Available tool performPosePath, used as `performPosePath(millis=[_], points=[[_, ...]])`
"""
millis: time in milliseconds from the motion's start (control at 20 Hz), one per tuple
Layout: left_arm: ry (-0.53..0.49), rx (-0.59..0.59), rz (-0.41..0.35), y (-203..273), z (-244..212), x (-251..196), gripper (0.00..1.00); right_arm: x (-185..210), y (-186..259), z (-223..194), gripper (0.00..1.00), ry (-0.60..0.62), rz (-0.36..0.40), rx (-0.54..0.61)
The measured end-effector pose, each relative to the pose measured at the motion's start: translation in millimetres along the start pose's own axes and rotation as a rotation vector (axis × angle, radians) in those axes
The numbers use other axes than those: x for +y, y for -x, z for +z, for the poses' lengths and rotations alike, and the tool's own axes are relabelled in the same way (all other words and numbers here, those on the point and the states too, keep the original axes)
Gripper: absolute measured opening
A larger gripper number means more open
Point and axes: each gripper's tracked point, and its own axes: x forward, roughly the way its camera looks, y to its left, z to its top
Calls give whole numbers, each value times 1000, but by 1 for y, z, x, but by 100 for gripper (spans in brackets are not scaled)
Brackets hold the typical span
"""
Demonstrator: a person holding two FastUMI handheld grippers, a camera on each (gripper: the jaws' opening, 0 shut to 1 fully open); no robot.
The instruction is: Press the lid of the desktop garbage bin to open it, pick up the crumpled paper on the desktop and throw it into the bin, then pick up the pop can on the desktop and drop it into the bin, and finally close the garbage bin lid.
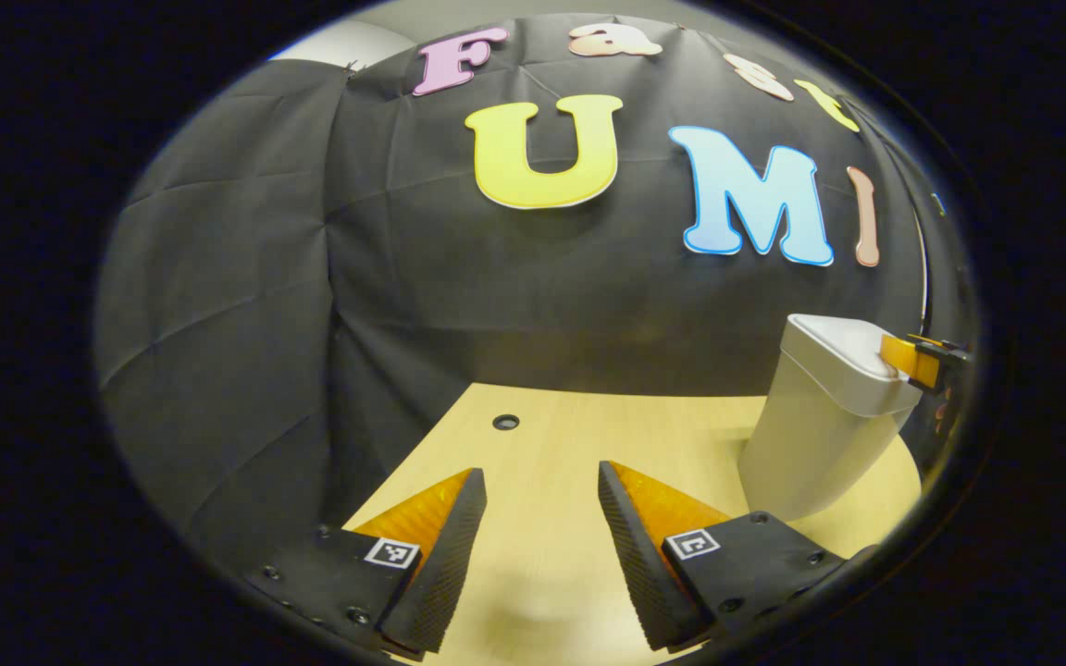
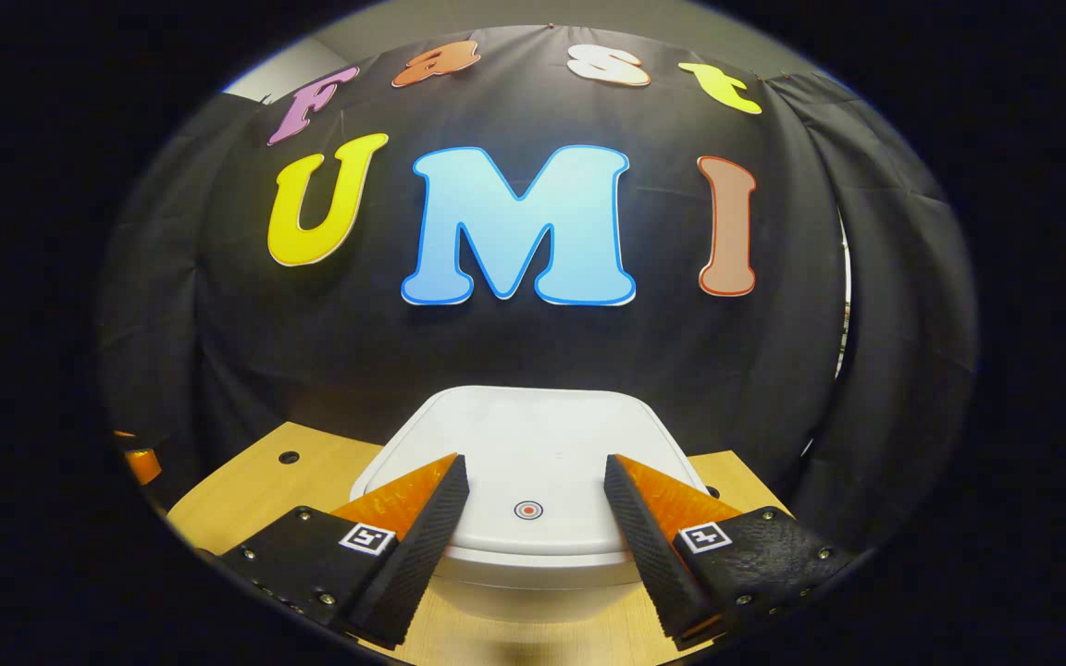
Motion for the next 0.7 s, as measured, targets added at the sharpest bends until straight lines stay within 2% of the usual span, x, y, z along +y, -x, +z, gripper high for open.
performPosePath(millis=[300, 550, 600, 700], points=[[-11, -19, -12, 0, 8, -4, 89, 0, -1, 6, 95, -11, -9, -29], [-11, -34, -24, 2, 13, -5, 89, 2, 1, 9, 95, 33, -19, -27], [-12, -36, -28, 1, 13, -5, 82, 2, 1, 10, 95, 45, -19, -28], [-11, -41, -33, 1, 15, -5, 82, 1, 1, 11, 95, 56, -21, -27]])
